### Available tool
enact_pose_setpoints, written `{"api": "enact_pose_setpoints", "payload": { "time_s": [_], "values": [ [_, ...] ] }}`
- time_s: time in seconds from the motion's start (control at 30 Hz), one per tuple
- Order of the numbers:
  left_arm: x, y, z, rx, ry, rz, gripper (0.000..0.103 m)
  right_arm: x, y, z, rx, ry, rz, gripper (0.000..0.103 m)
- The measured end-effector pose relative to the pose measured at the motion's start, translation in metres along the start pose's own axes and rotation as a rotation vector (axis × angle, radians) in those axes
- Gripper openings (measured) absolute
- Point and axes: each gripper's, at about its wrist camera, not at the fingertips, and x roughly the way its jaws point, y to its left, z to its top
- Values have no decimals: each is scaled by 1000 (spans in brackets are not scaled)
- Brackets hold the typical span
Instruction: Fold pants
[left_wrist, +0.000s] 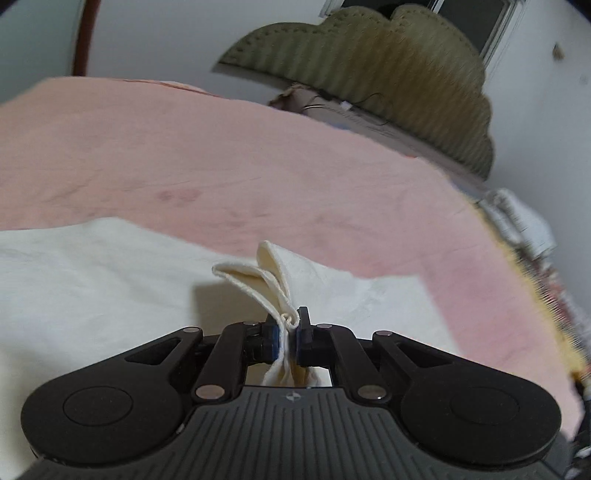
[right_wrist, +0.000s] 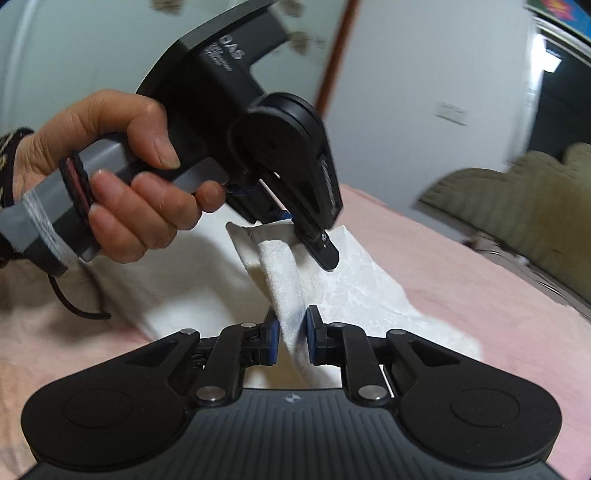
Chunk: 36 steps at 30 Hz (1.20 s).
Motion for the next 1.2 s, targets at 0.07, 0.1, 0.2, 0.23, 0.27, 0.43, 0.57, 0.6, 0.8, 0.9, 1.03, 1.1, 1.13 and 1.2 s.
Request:
{"api": "enact_pose_setpoints", "payload": {
  "time_s": [0.07,0.1,0.2,0.23,0.27,0.43,0.57,0.6,0.8,0.9,1.03,1.1,1.13,1.2],
  "values": [
    [10,8,-8,13,40,53,12,12,14,-1,-26,26,25,15],
    [15,12,-11,10,60,59,13,16,18,-3,-32,39,31,15],
    [9,24,-20,3,53,50,28,26,27,-2,-11,66,38,15],
    [7,25,-19,0,46,45,30,27,26,-2,4,72,45,15],
    [3,26,-19,-10,38,48,34,28,26,-2,14,85,51,16],
    [-26,45,-20,-31,-50,162,42,6,13,7,23,88,145,18],
    [-41,52,-12,-15,-95,242,42,-8,-9,14,165,13,273,18],
    [-45,50,-9,-15,-99,236,42,-6,-11,14,186,8,272,18],
    [-58,34,-3,-49,-65,57,42,13,18,4,4,78,169,18],
    [-57,32,-6,-90,-18,-8,42,17,28,6,-76,73,108,18],
    [-53,35,-12,-141,44,-61,46,14,35,6,-145,80,135,32],
    [-49,40,-15,-174,65,-85,53,17,45,3,-218,66,76,40],
    [-47,41,-16,-194,72,-92,55,20,47,3,-228,71,61,40],
    [-44,43,-18,-219,91,-106,56,25,44,4,-188,66,57,39]
  ]
}}
